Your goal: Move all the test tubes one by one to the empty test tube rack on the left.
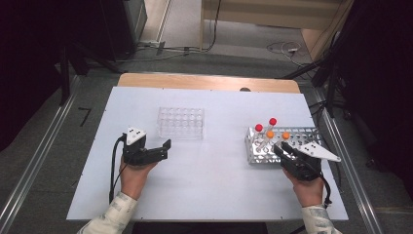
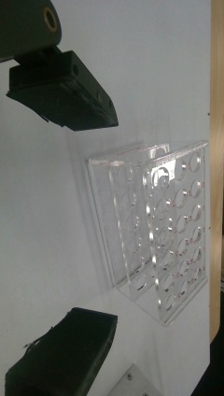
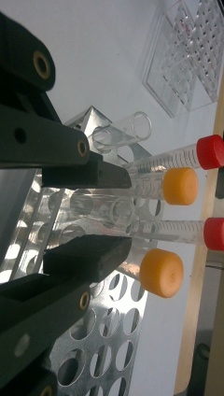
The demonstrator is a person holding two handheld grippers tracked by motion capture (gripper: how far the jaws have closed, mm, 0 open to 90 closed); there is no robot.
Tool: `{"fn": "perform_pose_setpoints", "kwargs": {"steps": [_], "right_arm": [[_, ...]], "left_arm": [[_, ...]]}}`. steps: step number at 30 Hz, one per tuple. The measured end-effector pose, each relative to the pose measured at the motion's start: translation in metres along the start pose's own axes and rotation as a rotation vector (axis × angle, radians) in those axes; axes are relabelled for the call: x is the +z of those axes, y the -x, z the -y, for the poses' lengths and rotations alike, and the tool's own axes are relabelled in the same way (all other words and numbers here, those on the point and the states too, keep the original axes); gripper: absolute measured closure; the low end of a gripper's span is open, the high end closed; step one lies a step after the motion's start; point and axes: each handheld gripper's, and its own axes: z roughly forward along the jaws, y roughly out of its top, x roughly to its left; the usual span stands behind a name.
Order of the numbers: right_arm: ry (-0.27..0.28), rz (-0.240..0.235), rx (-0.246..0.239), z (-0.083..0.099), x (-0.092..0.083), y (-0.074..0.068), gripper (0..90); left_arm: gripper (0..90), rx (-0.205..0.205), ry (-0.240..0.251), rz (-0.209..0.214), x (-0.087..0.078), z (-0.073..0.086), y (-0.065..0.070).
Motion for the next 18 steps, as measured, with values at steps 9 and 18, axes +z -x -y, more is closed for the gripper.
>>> {"fn": "perform_pose_setpoints", "kwargs": {"steps": [9,18], "right_arm": [[0.001,0.002,-0.001,-0.0004,0.0036,-0.0008,71.8],[0.003,-0.006,-0.009,-0.0045,0.0025,-0.003,73.1]], "left_arm": [[6.5,-0.002,-0.004,0.0,0.0012,0.0006,-0.0001],[6.4,-0.004,-0.007,0.004,0.0014,0.0009,0.0003]]}}
